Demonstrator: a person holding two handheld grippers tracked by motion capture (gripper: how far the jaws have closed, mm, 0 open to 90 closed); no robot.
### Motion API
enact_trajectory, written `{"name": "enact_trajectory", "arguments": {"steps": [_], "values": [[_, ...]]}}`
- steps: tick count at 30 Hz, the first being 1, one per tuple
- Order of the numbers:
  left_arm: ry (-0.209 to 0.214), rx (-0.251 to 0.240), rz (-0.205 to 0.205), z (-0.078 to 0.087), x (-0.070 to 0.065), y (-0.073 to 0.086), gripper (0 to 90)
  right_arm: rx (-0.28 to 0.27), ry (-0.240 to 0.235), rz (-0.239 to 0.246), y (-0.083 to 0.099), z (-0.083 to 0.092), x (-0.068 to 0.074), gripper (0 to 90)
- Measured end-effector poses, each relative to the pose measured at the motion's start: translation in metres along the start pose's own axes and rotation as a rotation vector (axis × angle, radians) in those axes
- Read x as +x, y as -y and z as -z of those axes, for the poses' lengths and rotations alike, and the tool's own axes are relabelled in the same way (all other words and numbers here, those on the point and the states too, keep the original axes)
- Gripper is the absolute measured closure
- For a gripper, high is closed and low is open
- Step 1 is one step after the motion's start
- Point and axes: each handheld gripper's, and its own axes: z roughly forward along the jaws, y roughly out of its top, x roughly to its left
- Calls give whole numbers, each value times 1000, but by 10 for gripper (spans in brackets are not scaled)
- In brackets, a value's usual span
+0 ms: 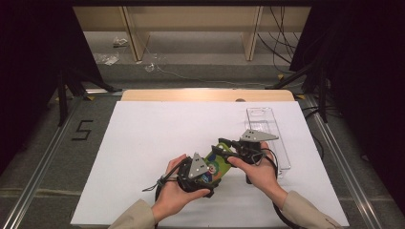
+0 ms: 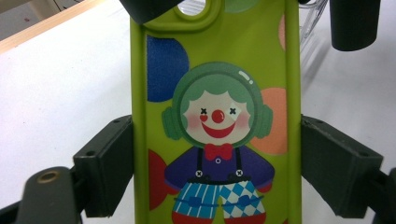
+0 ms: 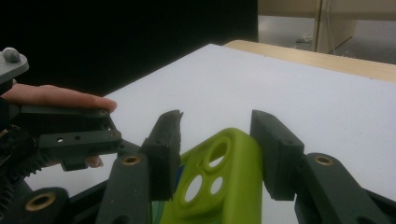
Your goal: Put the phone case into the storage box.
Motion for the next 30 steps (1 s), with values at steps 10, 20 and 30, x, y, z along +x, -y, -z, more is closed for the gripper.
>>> {"name": "enact_trajectory", "arguments": {"steps": [10, 20, 30], "values": [[-7, 3, -8, -1, -1, 1, 163, -16, -5, -35, -1, 1, -2, 663], [-4, 5, -13, -2, -1, 1, 164, -45, -35, -75, -3, 3, 0, 731], [-8, 5, -30, -2, -1, 1, 163, -51, -59, -81, -7, 4, 3, 763]]}}
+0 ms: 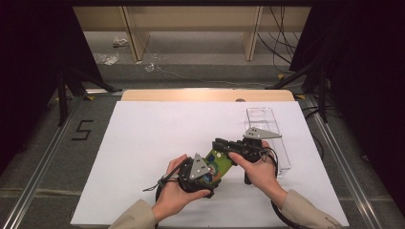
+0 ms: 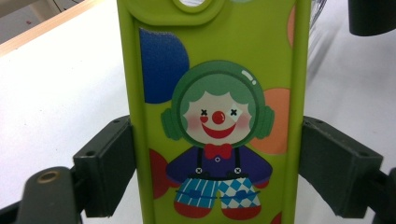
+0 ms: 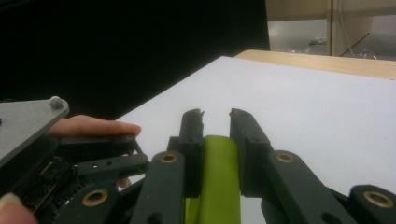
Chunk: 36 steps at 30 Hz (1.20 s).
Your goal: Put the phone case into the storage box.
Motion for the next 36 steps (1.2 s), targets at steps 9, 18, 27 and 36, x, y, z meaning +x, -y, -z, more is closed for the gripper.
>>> {"name": "enact_trajectory", "arguments": {"steps": [9, 18, 27, 36], "values": [[-4, -46, -28, 1, 2, -2, 154, -18, -6, -11, -7, 5, 4, 772], [4, -51, -3, 2, 10, -1, 142, -44, -9, 37, -20, 16, 4, 777], [35, -81, 24, 4, 15, 1, 176, 5, -36, 120, -25, 18, 2, 776], [62, -92, 13, 3, 16, 1, 194, 72, -106, 233, -30, 18, 2, 776]]}}
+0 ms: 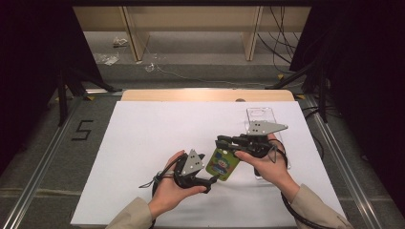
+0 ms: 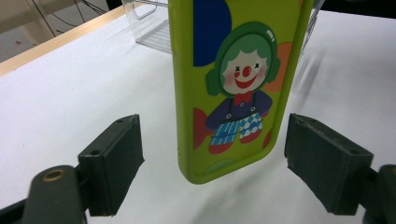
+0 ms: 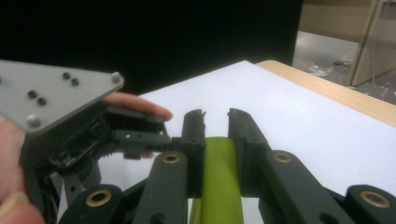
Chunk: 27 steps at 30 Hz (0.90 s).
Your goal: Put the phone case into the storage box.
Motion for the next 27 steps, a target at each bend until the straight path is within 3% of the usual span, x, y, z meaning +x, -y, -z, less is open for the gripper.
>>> {"name": "enact_trajectory", "arguments": {"steps": [5, 17, 27], "values": [[7, 5, -6, -1, 0, 1, 217, 30, -28, 68, -3, 1, 0, 775], [12, 6, -7, -1, 1, 1, 220, 68, -74, 113, -5, 1, 1, 775], [45, 7, -10, -4, 3, 4, 223, 75, -136, 149, -7, 1, 4, 775]]}}
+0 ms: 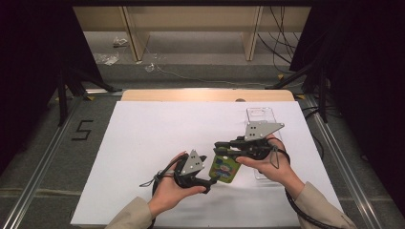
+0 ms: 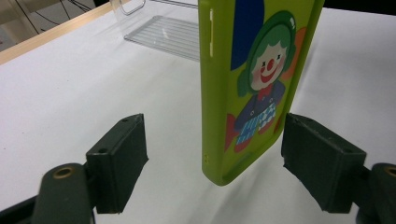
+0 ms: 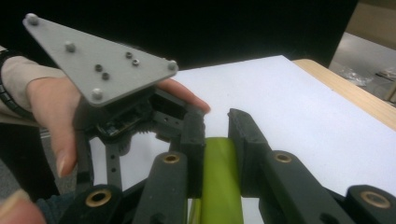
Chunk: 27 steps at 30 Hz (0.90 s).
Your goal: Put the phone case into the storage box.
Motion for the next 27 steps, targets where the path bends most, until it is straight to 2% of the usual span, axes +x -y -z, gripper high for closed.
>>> {"name": "enact_trajectory", "arguments": {"steps": [7, 17, 20, 23, 27], "values": [[26, 1, -4, -2, -1, 1, 236, 11, -43, 30, 0, -3, 2, 775], [72, 6, -1, -5, 0, 3, 307, 9, -60, 18, 1, -5, 3, 775], [93, 12, 3, -7, 0, 5, 343, 1, -71, 9, 1, -5, 3, 775], [132, 22, 5, -7, -1, 4, 410, 2, -82, 7, 1, -6, 4, 775], [154, 22, 1, -7, 0, 5, 480, -5, -91, 3, 0, -6, 5, 775]]}}
